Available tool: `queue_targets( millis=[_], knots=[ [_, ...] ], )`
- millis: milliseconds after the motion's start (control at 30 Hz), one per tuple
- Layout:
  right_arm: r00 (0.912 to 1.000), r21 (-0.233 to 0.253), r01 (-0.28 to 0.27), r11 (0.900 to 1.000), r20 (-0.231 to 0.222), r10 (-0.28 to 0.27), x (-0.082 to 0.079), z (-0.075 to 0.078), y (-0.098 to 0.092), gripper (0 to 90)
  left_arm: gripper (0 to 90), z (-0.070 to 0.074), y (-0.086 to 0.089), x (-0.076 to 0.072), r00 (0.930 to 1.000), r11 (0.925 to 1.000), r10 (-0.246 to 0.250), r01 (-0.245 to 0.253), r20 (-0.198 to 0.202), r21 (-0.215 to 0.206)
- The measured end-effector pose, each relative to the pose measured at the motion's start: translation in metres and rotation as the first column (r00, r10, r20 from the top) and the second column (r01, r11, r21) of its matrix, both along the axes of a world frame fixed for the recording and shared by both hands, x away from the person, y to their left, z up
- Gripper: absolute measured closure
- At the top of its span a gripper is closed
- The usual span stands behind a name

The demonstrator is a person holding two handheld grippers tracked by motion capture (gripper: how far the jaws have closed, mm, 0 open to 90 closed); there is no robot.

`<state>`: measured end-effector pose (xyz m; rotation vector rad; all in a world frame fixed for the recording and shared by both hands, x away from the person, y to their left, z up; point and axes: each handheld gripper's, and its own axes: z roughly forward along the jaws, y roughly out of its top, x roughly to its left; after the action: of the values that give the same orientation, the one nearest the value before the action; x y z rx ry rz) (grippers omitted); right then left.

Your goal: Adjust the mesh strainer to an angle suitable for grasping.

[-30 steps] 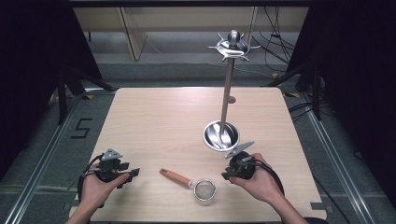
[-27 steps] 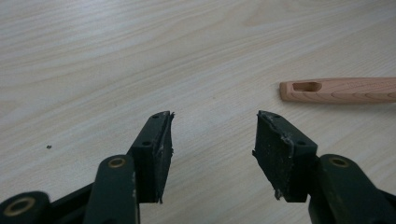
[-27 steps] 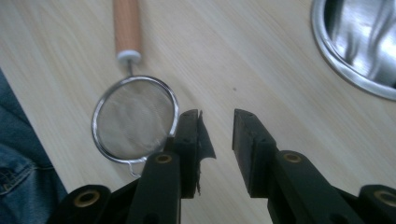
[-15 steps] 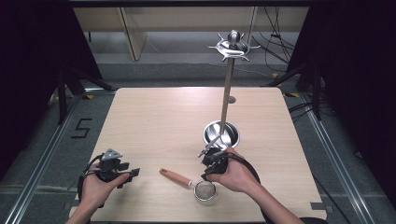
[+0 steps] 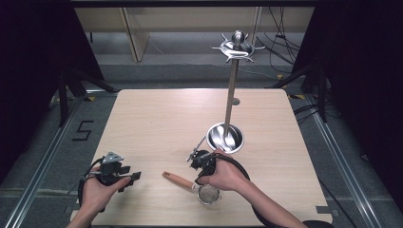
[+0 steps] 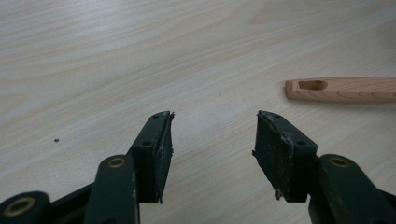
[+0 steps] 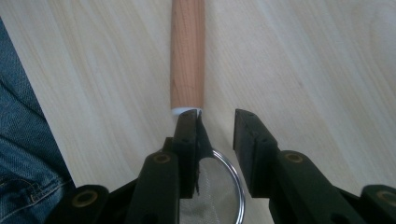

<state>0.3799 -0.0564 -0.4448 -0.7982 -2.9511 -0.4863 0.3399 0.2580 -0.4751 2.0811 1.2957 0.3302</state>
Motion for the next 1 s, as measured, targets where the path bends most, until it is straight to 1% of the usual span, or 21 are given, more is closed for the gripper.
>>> queue_targets(
  millis=[33, 67, 100, 133, 167, 200, 233, 267, 333, 367, 400, 433, 467, 533, 600, 633, 767, 867, 900, 933, 1000],
  knots=[
    [1.0, -0.009, -0.002, 1.0, -0.009, 0.002, 0.0, 0.0, 0.003, 70.9, 45.5, 0.0, 0.0, 0.0, 1.0, 1.0, 0.002, -0.002, 0.006, 0.001],
    [0.9999, -0.037, -0.016, 0.999, 0.0, 0.016, -0.001, -0.001, 0.006, 70.9, 45.5, 0.0, 0.0, 0.0, 1.0, 1.0, -0.001, 0.001, 0.005, 0.004],
    [0.9999, -0.037, -0.016, 0.999, 0.0, 0.016, -0.001, -0.001, 0.006, 70.9, 45.5, 0.0, 0.0, 0.0, 1.0, 1.0, 0.001, -0.001, 0.004, 0.002],
    [0.9999, -0.024, -0.005, 1.0, -0.013, 0.004, -0.002, -0.001, 0.009, 70.8, 45.5, 0.0, 0.0, 0.0, 0.9999, 1.0, 0.009, -0.009, 0.005, -0.003],
    [0.9994, -0.054, -0.035, 0.998, 0.003, 0.035, 0.0, -0.002, 0.01, 70.6, 45.5, 0.0, 0.001, 0.0, 1.0, 1.0, 0.003, -0.003, -0.001, 0.004],
    [0.9984, -0.054, -0.055, 0.997, 0.009, 0.056, 0.002, -0.003, 0.011, 70.4, 45.5, -0.001, 0.001, 0.0, 1.0, 1.0, 0.004, -0.004, 0.0, 0.003],
    [0.9983, -0.06, -0.057, 0.997, 0.009, 0.058, 0.003, -0.003, 0.013, 70.4, 45.5, -0.001, 0.001, 0.0, 1.0, 0.9999, 0.008, -0.008, 0.003, 0.012],
    [0.9991, -0.078, -0.043, 0.996, -0.003, 0.043, 0.002, -0.002, 0.015, 70.4, 45.5, -0.001, 0.001, 0.0, 1.0, 0.9999, 0.008, -0.008, 0.003, 0.012],
    [0.9986, -0.076, -0.052, 0.996, 0.005, 0.053, 0.003, -0.003, 0.015, 70.4, 45.5, -0.001, 0.001, 0.0, 1.0, 0.9998, 0.009, -0.009, 0.003, 0.015],
    [0.9987, -0.084, -0.052, 0.995, -0.004, 0.052, 0.004, -0.002, 0.016, 70.2, 45.5, 0.0, 0.0, 0.0, 0.9999, 0.9999, 0.011, -0.011, 0.004, 0.013],
    [0.9981, -0.081, -0.061, 0.995, -0.001, 0.061, 0.005, -0.004, 0.017, 70.1, 45.5, 0.0, 0.001, 0.0, 1.0, 0.9999, 0.008, -0.008, 0.006, 0.014],
    [0.9983, -0.083, -0.059, 0.995, -0.006, 0.059, 0.005, -0.004, 0.018, 70.0, 45.5, 0.0, 0.001, 0.0, 1.0, 1.0, 0.002, -0.002, -0.001, 0.009],
    [0.9979, -0.076, -0.065, 0.995, -0.009, 0.065, 0.006, -0.005, 0.02, 69.8, 45.5, -0.001, 0.001, 0.0, 0.9998, 1.0, 0.007, -0.007, 0.02, 0.001],
    [0.9978, -0.088, -0.065, 0.994, -0.019, 0.064, 0.005, -0.006, 0.022, 69.5, 45.5, 0.0, 0.002, 0.001, 1.0, 1.0, 0.005, -0.005, 0.004, 0.004],
    [0.9966, -0.095, -0.08, 0.992, -0.028, 0.078, 0.006, -0.009, 0.025, 69.0, 45.5, 0.0, 0.002, 0.001, 1.0, 1.0, 0.006, -0.006, -0.003, 0.008],
    [0.9961, -0.1, -0.084, 0.991, -0.036, 0.081, 0.006, -0.01, 0.026, 68.6, 45.5, 0.0, 0.002, 0.0, 0.9998, 0.9998, 0.017, -0.017, 0.005, 0.005],
    [0.9951, -0.087, -0.098, 0.991, -0.023, 0.096, 0.007, -0.014, 0.031, 67.2, 45.5, 0.001, 0.004, 0.0, 0.9998, 0.9997, 0.017, -0.017, 0.007, 0.015],
    [0.9935, -0.096, -0.112, 0.989, -0.03, 0.11, 0.007, -0.014, 0.033, 66.2, 45.5, 0.0, 0.004, 0.001, 0.9999, 0.9999, 0.015, -0.015, -0.003, 0.005],
    [0.9916, -0.082, -0.129, 0.988, -0.008, 0.129, 0.008, -0.015, 0.034, 65.8, 45.5, 0.0, 0.004, 0.001, 0.9998, 0.9998, 0.02, -0.02, -0.002, 0.004],
    [0.9954, -0.097, -0.09, 0.991, -0.041, 0.086, 0.006, -0.014, 0.035, 65.4, 45.5, 0.0, 0.004, 0.001, 0.9998, 0.9997, 0.021, -0.021, 0.002, 0.01],
    [0.991, -0.086, -0.133, 0.987, -0.018, 0.132, 0.01, -0.015, 0.037, 64.4, 45.5, 0.0, 0.005, 0.001, 0.9997, 0.9996, 0.023, -0.023, 0.003, 0.013]
  ],
)
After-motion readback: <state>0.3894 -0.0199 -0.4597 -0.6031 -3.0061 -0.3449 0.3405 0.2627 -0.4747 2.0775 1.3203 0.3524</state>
